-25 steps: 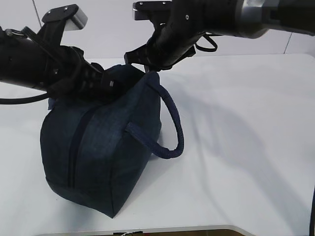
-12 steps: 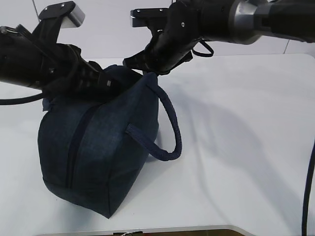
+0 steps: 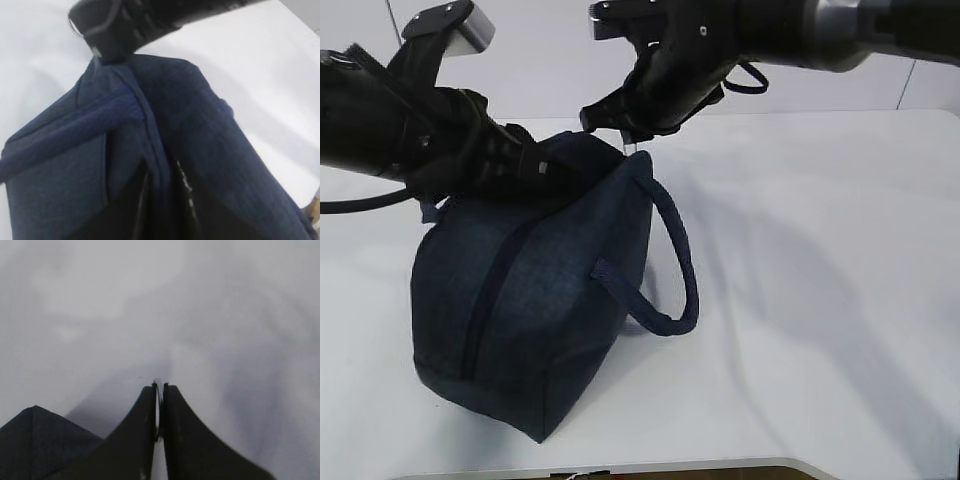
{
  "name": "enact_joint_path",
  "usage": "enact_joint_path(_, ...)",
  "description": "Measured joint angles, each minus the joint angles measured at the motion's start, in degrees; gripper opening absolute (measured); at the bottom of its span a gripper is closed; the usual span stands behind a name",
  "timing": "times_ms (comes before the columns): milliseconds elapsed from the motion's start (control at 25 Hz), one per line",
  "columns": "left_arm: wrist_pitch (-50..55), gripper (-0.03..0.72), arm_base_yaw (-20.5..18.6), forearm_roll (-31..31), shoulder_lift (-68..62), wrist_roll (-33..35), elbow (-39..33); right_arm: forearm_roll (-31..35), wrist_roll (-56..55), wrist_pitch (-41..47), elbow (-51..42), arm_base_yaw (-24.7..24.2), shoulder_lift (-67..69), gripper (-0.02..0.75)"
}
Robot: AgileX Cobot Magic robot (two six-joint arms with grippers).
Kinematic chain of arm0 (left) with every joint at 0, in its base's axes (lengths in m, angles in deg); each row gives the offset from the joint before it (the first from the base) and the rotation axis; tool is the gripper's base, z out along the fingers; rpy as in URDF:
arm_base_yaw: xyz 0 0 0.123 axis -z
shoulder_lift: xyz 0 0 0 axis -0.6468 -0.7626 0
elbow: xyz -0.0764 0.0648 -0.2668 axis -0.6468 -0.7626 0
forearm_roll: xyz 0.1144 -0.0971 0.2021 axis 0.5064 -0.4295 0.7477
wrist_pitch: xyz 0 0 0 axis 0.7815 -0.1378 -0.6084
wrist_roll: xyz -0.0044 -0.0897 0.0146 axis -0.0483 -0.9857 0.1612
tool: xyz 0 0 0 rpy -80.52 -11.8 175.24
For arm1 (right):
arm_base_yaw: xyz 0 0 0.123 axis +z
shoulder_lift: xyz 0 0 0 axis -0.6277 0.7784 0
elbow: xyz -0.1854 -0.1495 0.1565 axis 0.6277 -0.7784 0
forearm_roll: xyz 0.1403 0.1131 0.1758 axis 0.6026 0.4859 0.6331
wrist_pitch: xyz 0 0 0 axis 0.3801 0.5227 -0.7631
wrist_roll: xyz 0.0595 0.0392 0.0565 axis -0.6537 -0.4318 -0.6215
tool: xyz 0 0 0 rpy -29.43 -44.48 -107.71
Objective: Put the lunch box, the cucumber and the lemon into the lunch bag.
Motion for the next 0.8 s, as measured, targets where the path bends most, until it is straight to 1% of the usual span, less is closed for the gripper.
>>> enact_joint_path(120, 0.39, 0.135, 0.0, -0.16, 0.0, 0.0, 0.11, -1.02, 0.23, -0.25, 0.0, -0.1, -1.09, 0.141)
enact_joint_path(160, 0.39, 0.149, 0.0, -0.16, 0.0, 0.0, 0.11, -1.11, 0.27, -0.37, 0.0, -0.21, -1.47, 0.183)
enact_joint_path(280, 0.07, 0.177, 0.0, -0.16, -0.12, -0.08, 0.21, -1.42, 0.27, -0.37, 0.0, -0.21, -2.65, 0.31)
enact_joint_path(360, -0.16, 0.187, 0.0, -0.16, -0.21, -0.08, 0.2, -1.42, 0.27, -0.37, 0.0, -0.21, -3.59, 0.362)
enact_joint_path(480, -0.27, 0.202, 0.0, -0.16, -0.23, -0.08, 0.2, -1.56, 0.27, -0.37, 0.0, -0.21, -5.43, 0.386)
enact_joint_path(600, -0.27, 0.244, 0.0, -0.39, -0.23, -0.08, 0.2, -3.3, 1.18, 1.14, 0.0, -0.21, -7.8, 0.389)
enact_joint_path(720, 1.27, 0.259, -1.33, -0.67, 0.32, -0.75, 0.2, -5.53, 4.16, 4.62, 0.0, -0.21, -10.1, 0.389)
enact_joint_path(800, 3.83, 0.261, -3.09, -0.67, 0.99, -1.21, 0.2, -6.41, 6.0, 6.63, 0.0, -0.21, -11.47, 0.389)
